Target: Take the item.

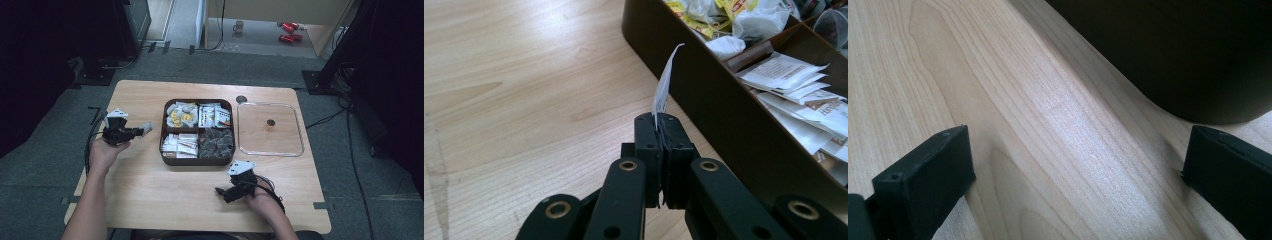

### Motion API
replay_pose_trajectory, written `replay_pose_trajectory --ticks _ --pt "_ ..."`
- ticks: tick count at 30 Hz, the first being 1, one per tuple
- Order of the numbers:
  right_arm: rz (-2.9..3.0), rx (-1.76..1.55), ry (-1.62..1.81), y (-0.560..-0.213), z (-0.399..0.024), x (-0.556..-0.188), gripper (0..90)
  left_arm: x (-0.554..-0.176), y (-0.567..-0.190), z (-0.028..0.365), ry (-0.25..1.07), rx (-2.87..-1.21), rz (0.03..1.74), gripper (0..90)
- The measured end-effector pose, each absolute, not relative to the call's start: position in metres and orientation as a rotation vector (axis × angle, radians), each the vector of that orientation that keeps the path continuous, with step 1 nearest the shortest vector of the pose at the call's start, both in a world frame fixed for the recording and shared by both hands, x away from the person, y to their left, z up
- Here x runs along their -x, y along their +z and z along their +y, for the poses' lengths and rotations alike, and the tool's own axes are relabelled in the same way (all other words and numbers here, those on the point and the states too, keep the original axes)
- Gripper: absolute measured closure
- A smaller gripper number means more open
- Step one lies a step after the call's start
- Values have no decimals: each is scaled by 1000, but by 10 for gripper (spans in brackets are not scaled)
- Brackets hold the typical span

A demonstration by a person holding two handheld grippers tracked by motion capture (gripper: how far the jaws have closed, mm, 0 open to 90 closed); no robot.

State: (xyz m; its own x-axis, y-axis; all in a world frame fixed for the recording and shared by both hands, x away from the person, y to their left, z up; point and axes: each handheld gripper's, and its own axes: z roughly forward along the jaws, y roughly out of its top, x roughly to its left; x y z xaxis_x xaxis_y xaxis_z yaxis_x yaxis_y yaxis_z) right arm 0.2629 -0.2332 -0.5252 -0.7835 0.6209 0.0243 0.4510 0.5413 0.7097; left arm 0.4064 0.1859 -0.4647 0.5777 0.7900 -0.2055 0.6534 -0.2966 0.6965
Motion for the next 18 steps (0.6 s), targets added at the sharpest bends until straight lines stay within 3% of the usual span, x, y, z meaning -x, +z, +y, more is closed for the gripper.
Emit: replay_pose_trajectory --ticks 13,18 --pt "2549 -901 1074 -525 -233 -263 0 -413 -484 174 157 -2114 1148 886" --pt "2549 -901 1074 -525 -233 -263 0 -415 -486 175 177 -2110 1159 832"
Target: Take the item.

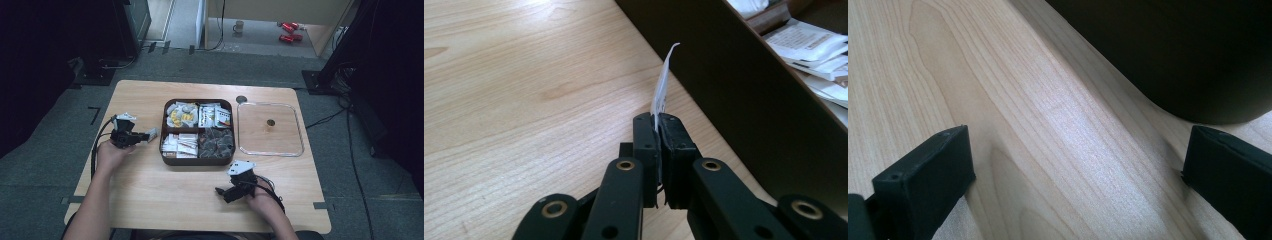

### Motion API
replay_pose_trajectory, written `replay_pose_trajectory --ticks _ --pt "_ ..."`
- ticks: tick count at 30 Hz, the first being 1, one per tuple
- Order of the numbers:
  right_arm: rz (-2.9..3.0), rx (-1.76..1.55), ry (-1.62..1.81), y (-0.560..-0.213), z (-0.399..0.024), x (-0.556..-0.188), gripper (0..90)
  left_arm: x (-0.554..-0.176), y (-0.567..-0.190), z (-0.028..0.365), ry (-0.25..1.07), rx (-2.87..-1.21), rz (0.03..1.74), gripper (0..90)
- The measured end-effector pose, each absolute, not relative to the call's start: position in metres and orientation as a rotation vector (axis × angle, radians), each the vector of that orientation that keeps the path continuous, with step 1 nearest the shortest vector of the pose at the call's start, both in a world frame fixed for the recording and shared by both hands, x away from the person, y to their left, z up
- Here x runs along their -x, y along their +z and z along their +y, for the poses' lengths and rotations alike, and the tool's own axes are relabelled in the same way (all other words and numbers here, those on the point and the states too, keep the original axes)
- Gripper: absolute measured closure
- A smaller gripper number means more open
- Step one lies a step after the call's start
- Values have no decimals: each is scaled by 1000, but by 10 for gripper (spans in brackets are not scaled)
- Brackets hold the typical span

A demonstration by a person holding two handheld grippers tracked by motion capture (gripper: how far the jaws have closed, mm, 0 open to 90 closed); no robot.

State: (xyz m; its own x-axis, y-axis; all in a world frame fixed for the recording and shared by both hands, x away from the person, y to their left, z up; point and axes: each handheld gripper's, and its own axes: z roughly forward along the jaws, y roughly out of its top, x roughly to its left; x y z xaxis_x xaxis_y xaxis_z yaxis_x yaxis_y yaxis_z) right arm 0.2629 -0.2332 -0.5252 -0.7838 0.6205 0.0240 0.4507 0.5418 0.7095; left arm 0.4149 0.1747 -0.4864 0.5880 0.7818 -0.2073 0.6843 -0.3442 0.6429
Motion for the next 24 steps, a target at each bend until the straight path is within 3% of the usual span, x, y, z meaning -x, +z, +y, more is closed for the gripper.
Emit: replay_pose_trajectory --ticks 5,9,20,24 --pt "2549 -901 1074 -525 -233 -263 0 -420 -493 180 210 -2100 1193 756" --pt "2549 -901 1074 -525 -233 -263 0 -423 -498 182 250 -2106 1227 639" --pt "2549 -901 1074 -525 -233 -263 0 -421 -491 185 321 -2079 1239 466" --pt "2549 -902 1075 -525 -233 -263 0 -419 -486 189 317 -2055 1239 446"
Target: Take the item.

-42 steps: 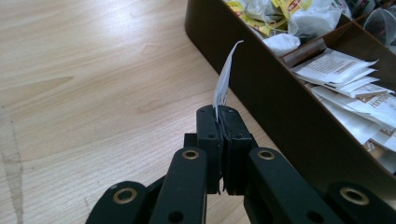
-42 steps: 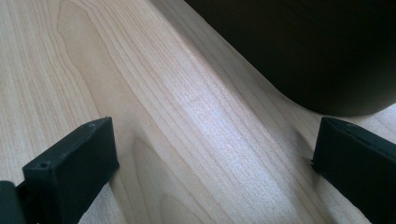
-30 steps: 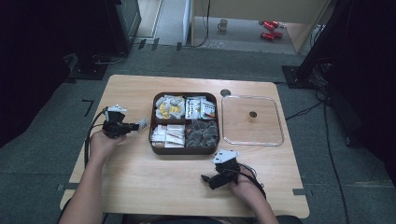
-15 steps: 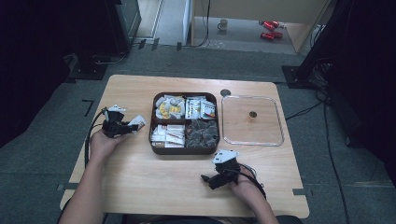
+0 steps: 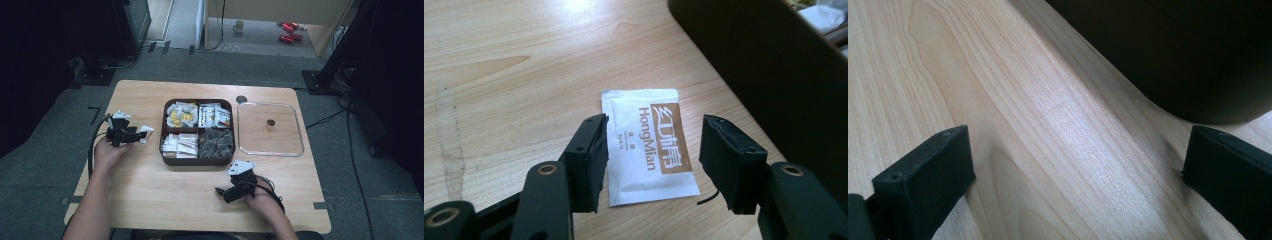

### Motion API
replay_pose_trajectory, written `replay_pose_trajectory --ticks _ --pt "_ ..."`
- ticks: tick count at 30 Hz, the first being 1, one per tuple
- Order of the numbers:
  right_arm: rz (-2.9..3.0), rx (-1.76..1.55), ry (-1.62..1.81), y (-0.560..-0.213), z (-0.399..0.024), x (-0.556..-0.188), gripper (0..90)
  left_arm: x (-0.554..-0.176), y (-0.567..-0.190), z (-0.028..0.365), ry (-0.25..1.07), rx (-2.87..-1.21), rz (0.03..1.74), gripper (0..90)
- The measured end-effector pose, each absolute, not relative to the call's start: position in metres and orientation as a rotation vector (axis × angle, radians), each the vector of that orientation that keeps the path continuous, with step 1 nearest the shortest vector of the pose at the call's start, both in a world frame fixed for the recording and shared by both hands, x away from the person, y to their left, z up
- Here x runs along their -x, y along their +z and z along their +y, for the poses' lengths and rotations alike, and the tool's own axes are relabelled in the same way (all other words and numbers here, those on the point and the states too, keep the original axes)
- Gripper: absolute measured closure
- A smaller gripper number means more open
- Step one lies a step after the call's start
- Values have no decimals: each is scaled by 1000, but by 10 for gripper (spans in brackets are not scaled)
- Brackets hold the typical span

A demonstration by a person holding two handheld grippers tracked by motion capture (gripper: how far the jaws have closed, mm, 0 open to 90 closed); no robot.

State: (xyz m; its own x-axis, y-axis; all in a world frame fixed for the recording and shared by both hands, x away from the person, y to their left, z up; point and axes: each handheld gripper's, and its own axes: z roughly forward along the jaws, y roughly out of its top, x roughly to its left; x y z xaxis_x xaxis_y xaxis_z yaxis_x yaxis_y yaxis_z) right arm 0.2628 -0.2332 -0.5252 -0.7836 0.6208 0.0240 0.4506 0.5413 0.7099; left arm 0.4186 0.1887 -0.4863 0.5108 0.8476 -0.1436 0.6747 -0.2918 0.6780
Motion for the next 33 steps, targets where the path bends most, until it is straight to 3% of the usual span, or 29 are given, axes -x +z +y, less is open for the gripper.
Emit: replay_pose_trajectory --ticks 33 --pt "2547 -905 1073 -525 -233 -262 0 -361 -487 226 412 -2026 1219 378"
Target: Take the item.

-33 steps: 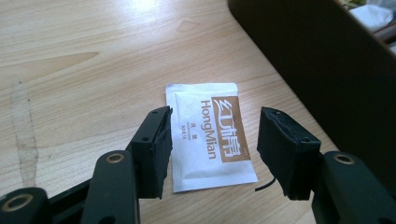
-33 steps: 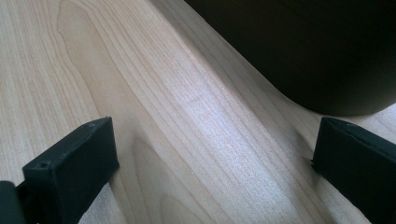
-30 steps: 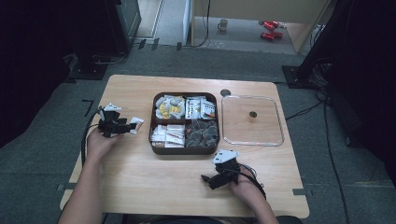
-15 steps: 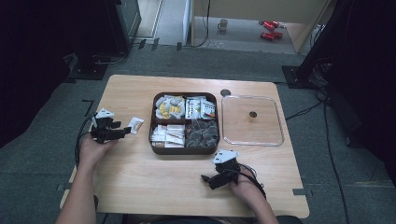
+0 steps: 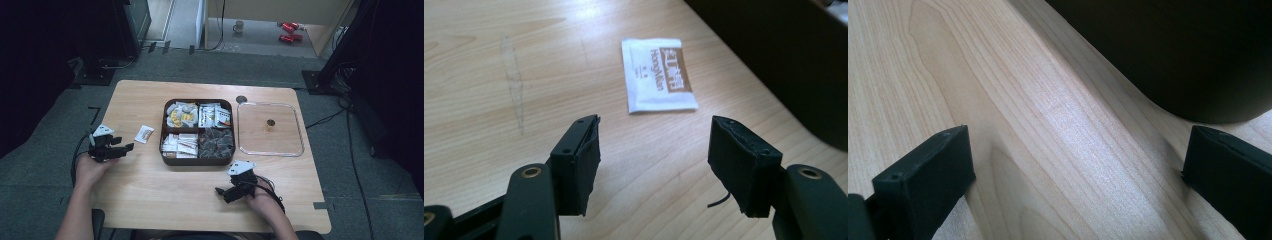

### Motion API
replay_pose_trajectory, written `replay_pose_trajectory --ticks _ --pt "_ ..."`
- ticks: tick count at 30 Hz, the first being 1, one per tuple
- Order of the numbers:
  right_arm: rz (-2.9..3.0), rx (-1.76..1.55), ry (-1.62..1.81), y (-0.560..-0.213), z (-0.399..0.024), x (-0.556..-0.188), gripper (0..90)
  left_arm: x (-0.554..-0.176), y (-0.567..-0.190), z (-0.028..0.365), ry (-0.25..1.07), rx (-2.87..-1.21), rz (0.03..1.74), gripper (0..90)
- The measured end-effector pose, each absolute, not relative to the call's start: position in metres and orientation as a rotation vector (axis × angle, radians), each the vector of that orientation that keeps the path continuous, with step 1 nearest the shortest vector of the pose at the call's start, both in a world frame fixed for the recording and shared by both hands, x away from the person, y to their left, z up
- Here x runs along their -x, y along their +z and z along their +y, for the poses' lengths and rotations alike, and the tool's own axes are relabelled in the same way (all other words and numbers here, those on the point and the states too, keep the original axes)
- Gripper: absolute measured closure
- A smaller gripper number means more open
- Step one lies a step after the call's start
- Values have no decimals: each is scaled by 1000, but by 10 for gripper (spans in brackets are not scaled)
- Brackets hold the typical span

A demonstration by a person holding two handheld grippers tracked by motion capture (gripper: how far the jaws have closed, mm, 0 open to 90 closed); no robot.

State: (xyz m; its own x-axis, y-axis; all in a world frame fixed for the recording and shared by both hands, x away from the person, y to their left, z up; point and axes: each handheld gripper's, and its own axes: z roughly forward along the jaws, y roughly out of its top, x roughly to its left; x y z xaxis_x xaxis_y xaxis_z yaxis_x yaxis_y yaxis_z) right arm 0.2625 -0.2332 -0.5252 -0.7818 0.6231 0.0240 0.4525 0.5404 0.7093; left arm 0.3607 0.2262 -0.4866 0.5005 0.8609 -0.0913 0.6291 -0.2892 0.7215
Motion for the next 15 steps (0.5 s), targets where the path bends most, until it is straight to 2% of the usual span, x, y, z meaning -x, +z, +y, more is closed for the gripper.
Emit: replay_pose_trajectory --ticks 15 --pt "2547 -906 1072 -525 -233 -262 0 -361 -502 240 459 -2088 1234 362"
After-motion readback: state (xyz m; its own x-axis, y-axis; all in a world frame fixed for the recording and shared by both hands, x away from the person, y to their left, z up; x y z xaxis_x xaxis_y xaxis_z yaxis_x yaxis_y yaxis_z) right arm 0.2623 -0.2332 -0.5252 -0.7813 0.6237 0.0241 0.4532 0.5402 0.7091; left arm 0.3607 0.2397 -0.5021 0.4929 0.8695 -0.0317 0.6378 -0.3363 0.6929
